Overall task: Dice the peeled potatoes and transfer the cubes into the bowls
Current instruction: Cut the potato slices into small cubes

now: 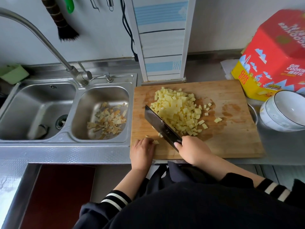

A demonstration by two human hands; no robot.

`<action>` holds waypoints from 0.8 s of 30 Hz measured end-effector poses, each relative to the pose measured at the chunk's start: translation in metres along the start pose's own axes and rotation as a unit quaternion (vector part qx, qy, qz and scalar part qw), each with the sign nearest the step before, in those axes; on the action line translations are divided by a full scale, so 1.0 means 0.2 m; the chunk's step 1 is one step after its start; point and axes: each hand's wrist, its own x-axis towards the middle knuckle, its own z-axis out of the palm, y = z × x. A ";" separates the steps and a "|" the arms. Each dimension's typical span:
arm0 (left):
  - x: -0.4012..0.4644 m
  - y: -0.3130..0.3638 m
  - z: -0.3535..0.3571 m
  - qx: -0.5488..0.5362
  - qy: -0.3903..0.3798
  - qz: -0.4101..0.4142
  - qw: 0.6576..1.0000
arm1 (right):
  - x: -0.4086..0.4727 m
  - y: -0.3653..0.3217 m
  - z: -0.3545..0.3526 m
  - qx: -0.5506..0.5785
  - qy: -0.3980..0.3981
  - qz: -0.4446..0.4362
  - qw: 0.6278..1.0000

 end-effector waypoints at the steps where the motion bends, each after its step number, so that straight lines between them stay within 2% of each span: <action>1: 0.01 0.00 0.00 -0.008 -0.003 -0.014 1.000 | -0.01 0.00 0.00 0.001 -0.006 -0.011 1.000; 8: -0.03 0.06 -0.01 -0.038 -0.005 -0.096 0.995 | 0.00 -0.06 0.02 -0.027 -0.034 -0.055 0.998; 24: -0.02 0.12 -0.04 -0.021 0.003 -0.095 0.995 | 0.04 -0.10 0.04 -0.026 -0.080 -0.015 0.996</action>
